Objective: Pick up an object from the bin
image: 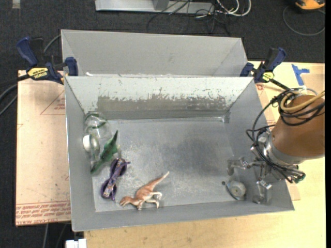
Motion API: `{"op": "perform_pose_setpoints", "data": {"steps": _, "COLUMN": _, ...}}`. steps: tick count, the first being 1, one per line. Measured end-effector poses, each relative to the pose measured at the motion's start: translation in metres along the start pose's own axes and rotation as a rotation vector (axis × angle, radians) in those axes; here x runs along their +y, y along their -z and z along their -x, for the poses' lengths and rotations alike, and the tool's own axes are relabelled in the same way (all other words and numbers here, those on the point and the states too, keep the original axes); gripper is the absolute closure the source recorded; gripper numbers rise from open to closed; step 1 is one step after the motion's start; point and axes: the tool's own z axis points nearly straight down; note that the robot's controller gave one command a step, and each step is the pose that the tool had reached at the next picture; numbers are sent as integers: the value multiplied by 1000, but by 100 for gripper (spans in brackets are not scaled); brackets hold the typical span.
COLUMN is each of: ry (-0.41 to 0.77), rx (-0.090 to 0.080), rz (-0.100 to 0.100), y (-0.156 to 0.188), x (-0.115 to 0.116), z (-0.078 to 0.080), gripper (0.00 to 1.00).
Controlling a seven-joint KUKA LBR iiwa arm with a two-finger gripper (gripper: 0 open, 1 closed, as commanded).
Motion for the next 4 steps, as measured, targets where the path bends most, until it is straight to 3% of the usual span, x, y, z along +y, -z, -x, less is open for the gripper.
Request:
{"op": "perform_pose_setpoints", "data": {"steps": 1, "ry": -327, "rx": -16, "rz": -17, "y": -28, "x": 5, "z": 5, "gripper": 0}}
{"op": "perform_pose_setpoints", "data": {"steps": 2, "ry": 108, "rx": -3, "rz": 7, "y": -30, "x": 1, "z": 9, "gripper": 100}}
{"op": "perform_pose_setpoints", "data": {"steps": 4, "ry": 109, "rx": -1, "rz": 9, "y": -27, "x": 2, "z": 9, "gripper": 100}}
